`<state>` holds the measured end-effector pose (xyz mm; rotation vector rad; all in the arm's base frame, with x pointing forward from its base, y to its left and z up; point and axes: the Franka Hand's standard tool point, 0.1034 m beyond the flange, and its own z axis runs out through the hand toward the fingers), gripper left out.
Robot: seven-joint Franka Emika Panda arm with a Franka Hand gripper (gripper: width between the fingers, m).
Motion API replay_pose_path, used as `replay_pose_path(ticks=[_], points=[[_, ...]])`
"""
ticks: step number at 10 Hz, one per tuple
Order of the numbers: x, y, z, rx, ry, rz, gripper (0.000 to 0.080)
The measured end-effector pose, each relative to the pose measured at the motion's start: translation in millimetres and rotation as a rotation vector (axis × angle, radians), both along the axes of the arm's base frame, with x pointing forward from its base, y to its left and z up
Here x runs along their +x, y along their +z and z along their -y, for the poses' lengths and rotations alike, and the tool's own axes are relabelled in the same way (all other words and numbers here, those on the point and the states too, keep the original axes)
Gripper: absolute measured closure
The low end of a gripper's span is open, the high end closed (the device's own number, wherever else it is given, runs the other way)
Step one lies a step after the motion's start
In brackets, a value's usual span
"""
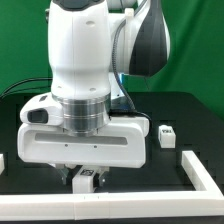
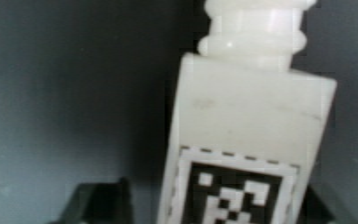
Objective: Assemble one leg
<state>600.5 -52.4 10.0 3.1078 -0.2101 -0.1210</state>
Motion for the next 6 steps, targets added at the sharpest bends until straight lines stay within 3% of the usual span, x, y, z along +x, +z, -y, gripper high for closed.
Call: replay_pose_path(ticks=[1,3,6], points=[[0.1,0.0,0.0,0.0,0.0,0.0,0.0514],[-2.8,1.1,-1.9,0.0,-0.015,-0.003,0.0514],[-58.6,37.2,-25.5,0.021,-0.12,-0.05,0.0514]])
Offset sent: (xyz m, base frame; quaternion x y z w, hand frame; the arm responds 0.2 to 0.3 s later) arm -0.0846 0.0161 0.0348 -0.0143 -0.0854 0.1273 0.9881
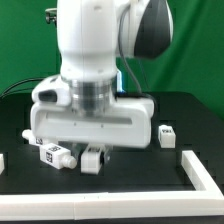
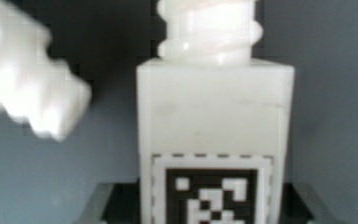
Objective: Assemble one leg
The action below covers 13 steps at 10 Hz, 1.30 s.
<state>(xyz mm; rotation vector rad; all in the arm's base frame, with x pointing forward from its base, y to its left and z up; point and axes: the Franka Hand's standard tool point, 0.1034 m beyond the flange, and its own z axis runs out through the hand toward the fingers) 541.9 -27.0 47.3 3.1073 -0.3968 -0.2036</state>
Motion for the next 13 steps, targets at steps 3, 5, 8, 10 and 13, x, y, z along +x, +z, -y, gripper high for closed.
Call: replay_pose_path(ticks=[3,5,8,10,13], points=[[-15.7,12.3,-23.8,-0.001,-0.029,-0.004,0.0514],[-15.8,11.9,-24.1,-0.001,-0.029,-0.005,0.0512],[-66.8,15.8,-48.1,-0.005,-0.056,0.028,0.0512],[-110.3,-4.5,-75.2,-0.027,-0.059,0.055,0.0512],[-105.0,-2.6,-72.8,-0.024,-0.04,0.046,0.0512]])
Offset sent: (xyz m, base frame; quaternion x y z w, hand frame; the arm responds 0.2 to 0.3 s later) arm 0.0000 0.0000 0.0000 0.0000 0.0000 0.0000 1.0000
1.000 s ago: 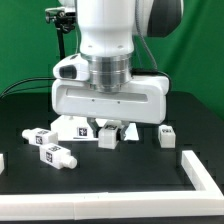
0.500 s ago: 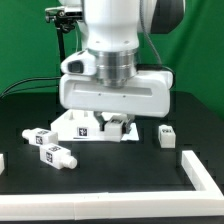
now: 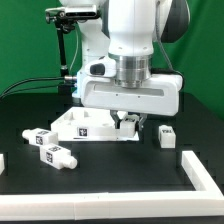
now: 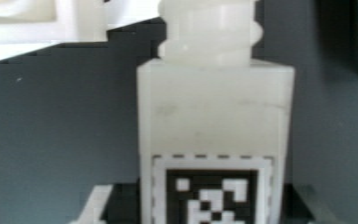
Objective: Assemble one leg
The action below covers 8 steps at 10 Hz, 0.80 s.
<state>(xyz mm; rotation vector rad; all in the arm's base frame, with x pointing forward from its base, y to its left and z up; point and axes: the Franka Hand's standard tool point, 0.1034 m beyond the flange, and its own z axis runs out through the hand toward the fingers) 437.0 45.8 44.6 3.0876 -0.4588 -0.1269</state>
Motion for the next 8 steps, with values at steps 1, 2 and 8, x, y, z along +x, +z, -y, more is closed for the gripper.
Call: replay_pose_path(ticks=[1,2,8], points=[[-1.1,-2.5,-1.6,-0.002,-0.002,0.005,0.0512],[-10.4,-13.7,-8.5,-0.012,-0.002,0.028,0.0512],[-29.8,-37.5,-21.7,-0.025,0.035,0.025,0.0512]])
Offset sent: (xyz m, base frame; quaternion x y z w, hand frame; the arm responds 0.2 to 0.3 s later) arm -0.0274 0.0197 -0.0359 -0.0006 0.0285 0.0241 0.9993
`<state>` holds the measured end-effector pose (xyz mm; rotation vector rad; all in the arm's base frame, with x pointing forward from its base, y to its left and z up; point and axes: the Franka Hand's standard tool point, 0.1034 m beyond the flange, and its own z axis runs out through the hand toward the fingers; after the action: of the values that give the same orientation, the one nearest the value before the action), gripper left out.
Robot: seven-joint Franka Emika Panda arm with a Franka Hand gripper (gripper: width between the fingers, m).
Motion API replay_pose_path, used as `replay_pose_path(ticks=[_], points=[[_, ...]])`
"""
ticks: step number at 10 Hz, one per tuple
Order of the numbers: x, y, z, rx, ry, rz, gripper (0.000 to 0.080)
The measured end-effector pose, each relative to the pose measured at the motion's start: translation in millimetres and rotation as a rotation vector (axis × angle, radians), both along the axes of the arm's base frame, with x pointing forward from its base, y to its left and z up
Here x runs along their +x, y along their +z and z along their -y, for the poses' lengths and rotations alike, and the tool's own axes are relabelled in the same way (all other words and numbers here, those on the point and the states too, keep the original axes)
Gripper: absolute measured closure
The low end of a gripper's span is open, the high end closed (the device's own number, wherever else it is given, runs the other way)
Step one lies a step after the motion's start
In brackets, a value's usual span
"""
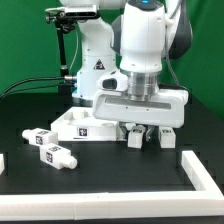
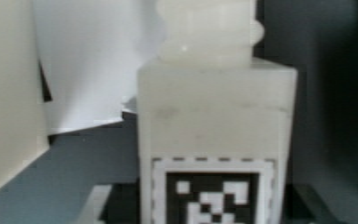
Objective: Assemble one leg
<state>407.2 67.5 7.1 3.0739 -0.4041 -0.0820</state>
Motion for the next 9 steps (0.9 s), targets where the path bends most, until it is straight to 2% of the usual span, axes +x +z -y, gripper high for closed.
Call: replay_pose_path(ticks=[1,2,3,4,6,7,9], points=[[0.0,0.0,0.0,0.0,0.001,0.0,0.033],[0.3,0.5,0.0,0.001,0.003,0.0,0.0207],[-0.9,10.0,3.2,0.009,0.027,-0.026,0.0207],[-0.5,26.3,11.5,0.021,0.047,-0.03,0.0162],[-3.5,50.5,37.3,0.039,0.051,-0.027,0.0152],[1.2,57.3,41.2,0.042,0.04,-0.01,0.0152],[-0.6,53.2,39.4,0.039,0.046,-0.018,0.0151]])
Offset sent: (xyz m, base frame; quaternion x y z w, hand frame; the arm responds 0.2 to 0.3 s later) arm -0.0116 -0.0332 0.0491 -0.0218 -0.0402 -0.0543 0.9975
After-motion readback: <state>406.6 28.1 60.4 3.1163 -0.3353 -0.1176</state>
